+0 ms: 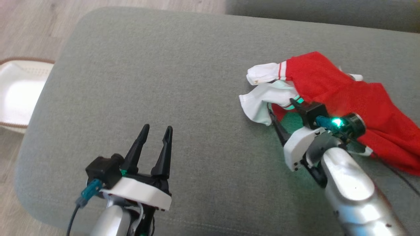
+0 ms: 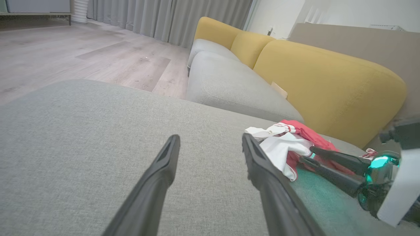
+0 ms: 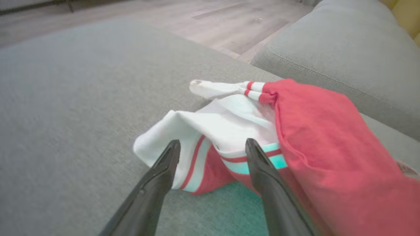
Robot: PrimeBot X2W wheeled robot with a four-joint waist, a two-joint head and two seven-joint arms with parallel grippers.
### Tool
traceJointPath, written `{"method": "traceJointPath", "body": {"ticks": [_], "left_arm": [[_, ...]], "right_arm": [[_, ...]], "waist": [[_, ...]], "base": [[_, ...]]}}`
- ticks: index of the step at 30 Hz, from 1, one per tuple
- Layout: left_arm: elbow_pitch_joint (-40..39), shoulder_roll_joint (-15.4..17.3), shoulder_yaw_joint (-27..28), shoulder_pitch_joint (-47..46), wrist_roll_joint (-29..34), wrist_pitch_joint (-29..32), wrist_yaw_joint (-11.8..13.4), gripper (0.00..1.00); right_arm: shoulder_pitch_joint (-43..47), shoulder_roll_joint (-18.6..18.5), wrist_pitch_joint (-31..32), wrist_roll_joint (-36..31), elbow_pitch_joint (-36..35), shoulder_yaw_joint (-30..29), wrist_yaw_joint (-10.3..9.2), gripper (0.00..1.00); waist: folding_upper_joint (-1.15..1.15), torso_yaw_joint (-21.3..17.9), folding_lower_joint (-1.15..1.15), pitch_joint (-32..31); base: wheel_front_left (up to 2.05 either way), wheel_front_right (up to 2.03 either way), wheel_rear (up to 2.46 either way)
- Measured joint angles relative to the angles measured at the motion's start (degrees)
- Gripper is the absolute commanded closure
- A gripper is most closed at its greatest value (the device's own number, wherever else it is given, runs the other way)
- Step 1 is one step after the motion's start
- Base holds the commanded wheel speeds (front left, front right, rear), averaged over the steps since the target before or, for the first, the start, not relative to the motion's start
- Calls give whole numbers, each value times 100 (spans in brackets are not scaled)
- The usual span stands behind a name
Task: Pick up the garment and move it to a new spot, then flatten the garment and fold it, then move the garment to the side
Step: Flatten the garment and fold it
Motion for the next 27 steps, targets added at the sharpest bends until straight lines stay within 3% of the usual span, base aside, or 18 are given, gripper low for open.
{"method": "traceJointPath", "body": {"ticks": [10,11,12,13,22,27], "left_arm": [[-1,-1,-81,-86,-92,0,49,0],[-2,-1,-82,-86,-102,0,51,0],[-5,-1,-86,-86,-102,0,51,0],[-7,-1,-87,-86,-103,0,69,0],[-4,-1,-19,-101,-108,0,99,0],[-5,-1,-15,-110,-105,0,97,0]], "right_arm": [[-741,-135,-358,-851,1147,230,0,0],[-792,-129,-391,-901,1238,235,0,6],[-840,-122,-448,-918,1321,213,0,78],[-874,-110,-536,-923,1360,168,0,100],[-1059,169,-1495,-831,1100,-435,0,100],[-875,164,-1573,-14,324,-111,0,100]], "waist": [[0,225,0,173],[0,229,0,189],[0,230,0,205],[0,228,0,221],[0,26,0,202],[0,-87,0,90]], "base": [[0,0,0],[0,0,0],[0,0,0],[0,0,0],[0,0,0],[0,0,0]]}}
